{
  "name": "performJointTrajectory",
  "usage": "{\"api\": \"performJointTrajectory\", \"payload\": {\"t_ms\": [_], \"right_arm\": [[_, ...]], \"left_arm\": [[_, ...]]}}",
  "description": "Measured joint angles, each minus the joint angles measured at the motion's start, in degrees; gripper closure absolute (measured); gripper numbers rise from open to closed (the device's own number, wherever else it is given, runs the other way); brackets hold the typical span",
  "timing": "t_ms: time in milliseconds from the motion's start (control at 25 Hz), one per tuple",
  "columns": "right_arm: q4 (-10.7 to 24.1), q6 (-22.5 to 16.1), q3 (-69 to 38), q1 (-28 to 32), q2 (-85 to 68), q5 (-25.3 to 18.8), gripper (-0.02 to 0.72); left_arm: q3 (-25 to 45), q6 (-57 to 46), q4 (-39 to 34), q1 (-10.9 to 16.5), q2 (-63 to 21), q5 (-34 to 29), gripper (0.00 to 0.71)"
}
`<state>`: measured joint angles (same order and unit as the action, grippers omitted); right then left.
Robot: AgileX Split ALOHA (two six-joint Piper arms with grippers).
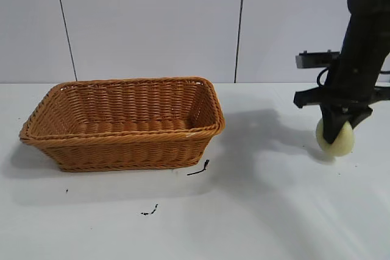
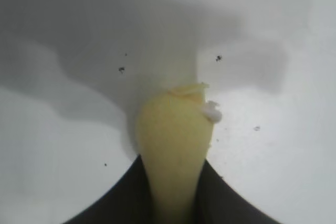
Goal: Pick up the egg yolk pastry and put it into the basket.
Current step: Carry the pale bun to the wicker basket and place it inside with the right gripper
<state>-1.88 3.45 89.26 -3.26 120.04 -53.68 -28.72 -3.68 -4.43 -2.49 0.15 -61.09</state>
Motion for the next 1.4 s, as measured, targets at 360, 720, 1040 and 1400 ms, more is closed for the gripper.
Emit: {"api": "performJointTrajectory", "payload": {"t_ms": [360,720,1040,1400], "right_arm": [[-0.55,-0.01,20.73,-0.31,-3.49,-14.27,0.622],[-0.09,-2.41,29.99,-10.8,-3.43,-15.77,0.622],[-0.48,-3.09,30.89,-25.45,-0.53,-12.99,0.622],[-0.29,-3.45,30.89,-33.33,11.72,-0.75,0.622]], "left_arm": [[0.0,0.0,0.0,0.0,0.0,0.0,0.014],[0.0,0.0,0.0,0.0,0.0,0.0,0.014],[0.0,0.0,0.0,0.0,0.0,0.0,0.014],[0.0,0.0,0.0,0.0,0.0,0.0,0.014]]}}
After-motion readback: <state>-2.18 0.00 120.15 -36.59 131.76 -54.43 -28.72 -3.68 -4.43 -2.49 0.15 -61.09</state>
